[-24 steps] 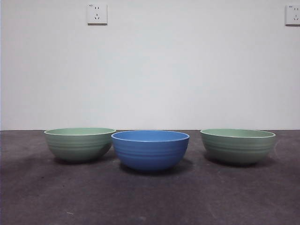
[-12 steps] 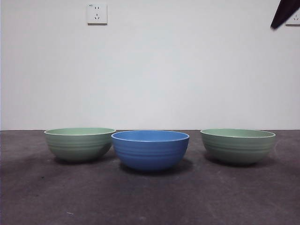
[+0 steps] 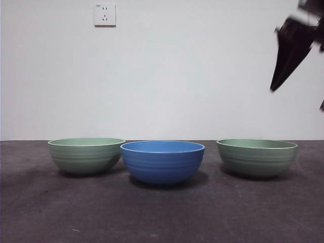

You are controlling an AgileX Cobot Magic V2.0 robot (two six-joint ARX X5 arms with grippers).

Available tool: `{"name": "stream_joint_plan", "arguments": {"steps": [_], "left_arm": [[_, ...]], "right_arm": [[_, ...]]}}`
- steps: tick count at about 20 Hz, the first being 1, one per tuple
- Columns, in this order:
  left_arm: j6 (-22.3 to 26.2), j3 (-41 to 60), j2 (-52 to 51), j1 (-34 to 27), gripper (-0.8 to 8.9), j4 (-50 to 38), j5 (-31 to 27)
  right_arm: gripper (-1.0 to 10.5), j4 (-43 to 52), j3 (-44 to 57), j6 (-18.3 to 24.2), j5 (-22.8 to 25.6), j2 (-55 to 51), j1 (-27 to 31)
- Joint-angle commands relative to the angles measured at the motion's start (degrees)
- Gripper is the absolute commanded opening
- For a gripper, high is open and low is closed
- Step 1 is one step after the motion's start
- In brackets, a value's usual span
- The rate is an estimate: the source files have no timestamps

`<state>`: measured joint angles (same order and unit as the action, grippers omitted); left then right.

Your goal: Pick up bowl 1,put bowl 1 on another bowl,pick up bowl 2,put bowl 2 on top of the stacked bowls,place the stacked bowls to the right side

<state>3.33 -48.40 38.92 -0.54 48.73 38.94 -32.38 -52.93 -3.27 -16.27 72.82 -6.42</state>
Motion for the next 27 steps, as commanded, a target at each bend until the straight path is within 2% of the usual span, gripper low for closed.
{"name": "stream_joint_plan", "arguments": {"steps": [1, 5, 9, 12, 14, 17, 18, 21, 22, 27], "left_arm": [[-0.4, -0.1, 0.0, 0.2, 5.04, -0.3, 0.1], [-0.4, -0.1, 0.0, 0.2, 5.03, -0.1, 0.1], [-0.4, -0.1, 0.0, 0.2, 5.03, 0.3, 0.0], [-0.4, -0.1, 0.0, 0.2, 5.03, 0.3, 0.0], [-0.4, -0.1, 0.0, 0.2, 5.03, 0.4, 0.0], [-0.4, -0.1, 0.0, 0.2, 5.04, 0.5, 0.0], [-0.4, -0.1, 0.0, 0.2, 5.03, 0.6, 0.0], [-0.4, -0.1, 0.0, 0.2, 5.03, 0.7, 0.0], [-0.4, -0.1, 0.0, 0.2, 5.03, 0.7, 0.0], [-0.4, -0.1, 0.0, 0.2, 5.03, 0.7, 0.0]], "right_arm": [[5.3, 2.8, -0.2, -1.4, 0.5, 4.2, -0.1], [5.3, 6.7, -0.2, -1.4, 4.4, 9.6, -0.1], [5.3, 9.4, -0.2, -1.4, 6.1, 14.1, 0.0], [4.0, 11.8, -0.2, -1.4, 6.1, 17.6, 0.0], [3.9, 12.8, -0.2, -1.4, 6.2, 19.2, 0.0], [1.2, 14.2, -0.2, -1.4, 6.2, 19.6, 0.0], [0.8, 14.6, -0.2, -1.4, 6.2, 19.6, 0.0], [0.5, 14.7, -0.2, -1.4, 6.2, 19.6, 0.0], [-0.1, 14.8, -0.2, -1.4, 6.2, 19.6, 0.0], [-0.2, 15.7, -0.2, -2.1, 6.1, 19.2, 0.0]]}}
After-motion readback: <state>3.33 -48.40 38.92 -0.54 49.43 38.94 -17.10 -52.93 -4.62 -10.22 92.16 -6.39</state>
